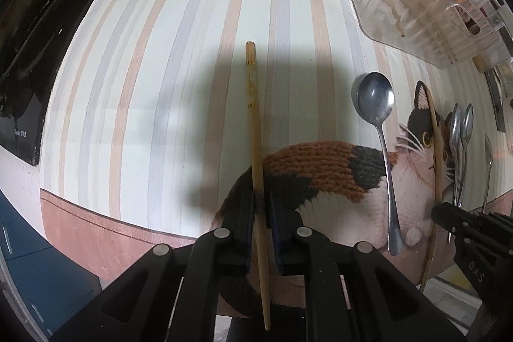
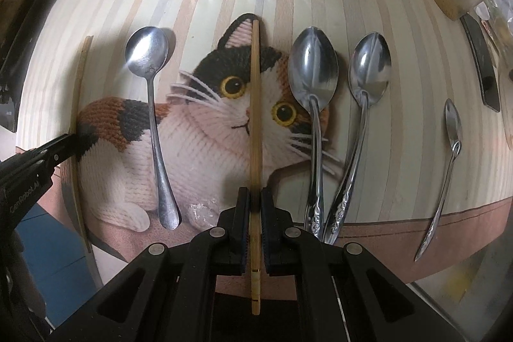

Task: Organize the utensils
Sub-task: 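Grasp a chopstick with the left tool while the right tool grasps another chopstick, then place both chopsticks into the clear basket and open both tools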

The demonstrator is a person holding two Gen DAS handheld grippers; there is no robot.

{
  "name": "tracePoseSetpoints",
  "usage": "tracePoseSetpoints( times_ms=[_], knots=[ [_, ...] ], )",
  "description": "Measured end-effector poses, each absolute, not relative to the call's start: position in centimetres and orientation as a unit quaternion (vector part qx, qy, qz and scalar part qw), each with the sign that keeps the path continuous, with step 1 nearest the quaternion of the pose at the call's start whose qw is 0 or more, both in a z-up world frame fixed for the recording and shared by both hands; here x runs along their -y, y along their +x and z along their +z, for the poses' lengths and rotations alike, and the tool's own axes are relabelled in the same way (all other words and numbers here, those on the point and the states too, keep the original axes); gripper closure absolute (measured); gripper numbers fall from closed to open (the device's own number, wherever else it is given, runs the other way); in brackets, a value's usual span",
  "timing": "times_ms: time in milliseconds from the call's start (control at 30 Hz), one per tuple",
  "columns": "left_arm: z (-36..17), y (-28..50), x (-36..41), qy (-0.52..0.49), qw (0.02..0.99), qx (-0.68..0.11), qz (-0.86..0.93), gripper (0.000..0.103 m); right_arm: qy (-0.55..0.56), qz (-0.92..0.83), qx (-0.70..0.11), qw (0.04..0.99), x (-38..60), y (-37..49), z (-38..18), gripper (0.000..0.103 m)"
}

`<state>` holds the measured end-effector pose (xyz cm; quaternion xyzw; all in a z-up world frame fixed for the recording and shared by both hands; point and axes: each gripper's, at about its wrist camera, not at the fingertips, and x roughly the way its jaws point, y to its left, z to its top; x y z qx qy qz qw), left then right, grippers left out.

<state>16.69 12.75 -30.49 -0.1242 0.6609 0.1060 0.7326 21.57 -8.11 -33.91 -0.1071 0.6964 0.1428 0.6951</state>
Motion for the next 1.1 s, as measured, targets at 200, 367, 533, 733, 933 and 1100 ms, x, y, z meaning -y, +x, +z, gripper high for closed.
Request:
tracePoseSetpoints(
  times_ms=[200, 367, 533, 733, 933, 1100],
  knots=[
    [-30.7, 17.7, -12.3, -0.12, 0.736, -0.658, 0.103, 0.093, -0.106, 0.14, -0.701, 0.691, 8.1, 21.5, -34.1, 0.096],
    [-30.8, 17.9, -12.1, -0.125, 0.737, -0.656, 0.105, 0.093, -0.106, 0.139, -0.701, 0.691, 8.0, 21.4, -34.1, 0.096],
    [-30.4, 16.7, -12.2, -0.116, 0.74, -0.654, 0.106, 0.098, -0.108, 0.134, -0.699, 0.694, 7.9, 21.3, -34.2, 0.096],
    [-30.5, 15.7, -11.5, -0.115, 0.744, -0.647, 0.12, 0.099, -0.104, 0.135, -0.693, 0.701, 7.9, 20.7, -34.1, 0.096],
    [-26.9, 13.7, -12.2, -0.124, 0.759, -0.626, 0.128, 0.099, -0.082, 0.144, -0.673, 0.721, 9.5, 19.6, -31.9, 0.096],
    [-21.0, 13.5, -13.1, -0.127, 0.792, -0.583, 0.133, 0.099, -0.051, 0.167, -0.644, 0.744, 11.1, 19.7, -27.3, 0.096]
  ],
)
